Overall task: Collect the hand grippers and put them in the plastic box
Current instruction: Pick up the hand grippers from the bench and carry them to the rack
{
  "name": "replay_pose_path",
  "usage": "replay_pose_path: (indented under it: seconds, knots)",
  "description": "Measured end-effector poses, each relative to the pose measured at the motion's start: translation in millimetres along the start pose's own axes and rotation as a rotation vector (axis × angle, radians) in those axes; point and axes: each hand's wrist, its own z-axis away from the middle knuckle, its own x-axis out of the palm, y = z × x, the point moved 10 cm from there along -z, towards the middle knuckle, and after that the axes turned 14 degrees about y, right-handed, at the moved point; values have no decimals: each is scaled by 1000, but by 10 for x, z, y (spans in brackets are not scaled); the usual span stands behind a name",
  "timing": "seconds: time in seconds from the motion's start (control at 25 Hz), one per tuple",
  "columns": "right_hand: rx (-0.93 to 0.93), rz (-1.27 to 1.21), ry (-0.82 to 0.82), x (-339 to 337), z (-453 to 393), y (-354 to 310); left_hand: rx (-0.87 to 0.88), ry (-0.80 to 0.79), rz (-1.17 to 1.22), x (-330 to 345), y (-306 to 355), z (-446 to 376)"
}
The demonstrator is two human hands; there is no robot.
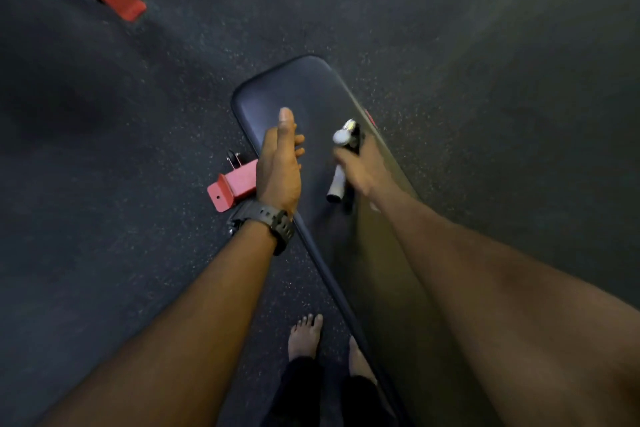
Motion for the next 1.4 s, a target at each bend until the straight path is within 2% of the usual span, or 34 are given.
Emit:
replay_pose_path:
  seconds: [0.16, 0.4, 0.52, 0.64, 0.84, 0.96, 1.16, 1.32, 1.4]
  knots:
    - [66, -371, -2, -829, 549, -913, 147, -17, -52, 37, 1041, 619]
    - [-148, -524, 22, -2401, 1380, -2417, 361, -104, 13, 219, 2842, 1848]
    - [-289, -533, 114, -3311, 1786, -2958, 483, -183, 82, 414, 3585, 2540]
    - [-390, -521, 223, -4074, 2171, -3209, 573, -296, 157, 655, 4065, 3211]
    - [-498, -538, 492, -5354, 2949, -3586, 749, -528, 258, 903, 4883, 4329]
    - [-538, -550, 573, -5621, 3260, -3781, 826, -591, 294, 777, 5197, 4667]
    - [-592, -589, 562, -5577, 3476, -3927, 848, -589, 270, 521, 5278, 4713]
    - [-587, -618, 593, -5622, 3641, -3825, 833, -632, 273, 545, 5259, 4834]
    - [-577, -599, 666, -5860, 3818, -3618, 833, -720, 282, 691, 5190, 5118]
